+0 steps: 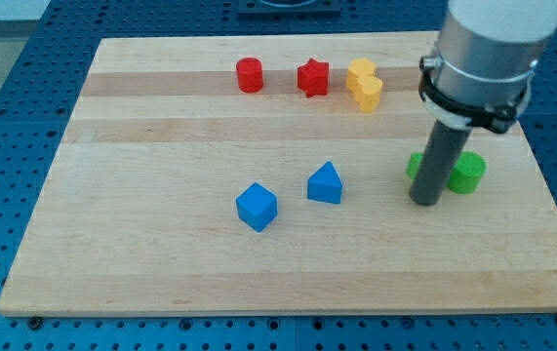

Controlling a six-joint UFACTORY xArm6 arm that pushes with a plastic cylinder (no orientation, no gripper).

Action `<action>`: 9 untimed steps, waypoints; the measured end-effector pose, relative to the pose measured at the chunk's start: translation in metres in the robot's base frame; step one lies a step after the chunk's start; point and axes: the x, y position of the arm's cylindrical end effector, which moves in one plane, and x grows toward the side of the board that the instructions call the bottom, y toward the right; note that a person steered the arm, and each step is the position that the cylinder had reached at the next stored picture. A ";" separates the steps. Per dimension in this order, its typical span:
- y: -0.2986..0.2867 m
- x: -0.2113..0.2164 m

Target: Nudge the red star a bit up and left

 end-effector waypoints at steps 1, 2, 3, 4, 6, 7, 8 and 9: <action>0.000 -0.005; -0.001 -0.005; -0.029 -0.005; -0.061 -0.009; -0.062 -0.078; -0.071 -0.102; -0.086 -0.117; -0.092 -0.133</action>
